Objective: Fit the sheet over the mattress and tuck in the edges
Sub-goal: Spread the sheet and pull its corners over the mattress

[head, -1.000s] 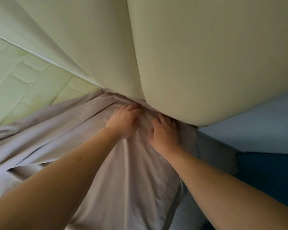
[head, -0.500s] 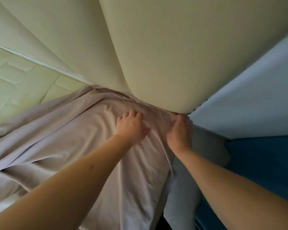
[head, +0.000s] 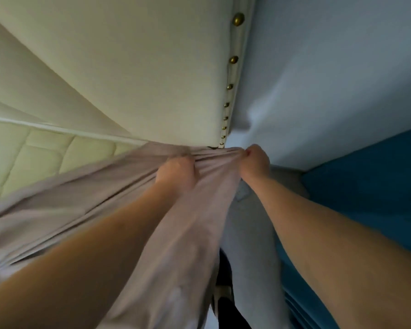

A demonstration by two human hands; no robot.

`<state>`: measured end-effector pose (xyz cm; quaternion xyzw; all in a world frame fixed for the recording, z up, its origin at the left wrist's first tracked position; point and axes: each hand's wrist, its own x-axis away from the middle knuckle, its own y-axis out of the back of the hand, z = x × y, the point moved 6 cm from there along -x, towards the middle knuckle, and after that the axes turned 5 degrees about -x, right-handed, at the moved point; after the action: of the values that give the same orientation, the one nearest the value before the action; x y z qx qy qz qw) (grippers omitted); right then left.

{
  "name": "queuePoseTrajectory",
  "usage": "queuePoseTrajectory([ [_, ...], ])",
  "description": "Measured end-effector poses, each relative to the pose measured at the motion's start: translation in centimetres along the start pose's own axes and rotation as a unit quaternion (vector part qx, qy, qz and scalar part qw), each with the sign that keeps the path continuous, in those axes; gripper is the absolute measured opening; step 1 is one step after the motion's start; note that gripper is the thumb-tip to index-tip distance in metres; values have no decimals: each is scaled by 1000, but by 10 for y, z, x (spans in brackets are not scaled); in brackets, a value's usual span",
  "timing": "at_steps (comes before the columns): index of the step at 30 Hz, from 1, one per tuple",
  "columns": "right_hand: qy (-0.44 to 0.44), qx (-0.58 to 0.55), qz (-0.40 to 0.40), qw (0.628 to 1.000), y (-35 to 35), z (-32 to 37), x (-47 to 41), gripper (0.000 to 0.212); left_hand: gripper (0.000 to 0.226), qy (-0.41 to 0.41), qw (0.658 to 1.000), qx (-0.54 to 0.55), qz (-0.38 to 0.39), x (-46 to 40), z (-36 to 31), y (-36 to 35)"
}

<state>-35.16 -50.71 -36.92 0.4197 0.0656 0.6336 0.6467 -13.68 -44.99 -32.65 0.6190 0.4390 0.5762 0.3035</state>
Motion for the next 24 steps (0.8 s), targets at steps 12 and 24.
queuePoseTrajectory([
  [12, -194, -81, 272, 939, -76, -93, 112, 28, 45, -62, 994, -67, -60, 42, -35, -30],
  [24, 32, 65, 199, 977, -59, -60, 216, 23, 55, 27, 999, 38, -16, 194, 7, -58],
])
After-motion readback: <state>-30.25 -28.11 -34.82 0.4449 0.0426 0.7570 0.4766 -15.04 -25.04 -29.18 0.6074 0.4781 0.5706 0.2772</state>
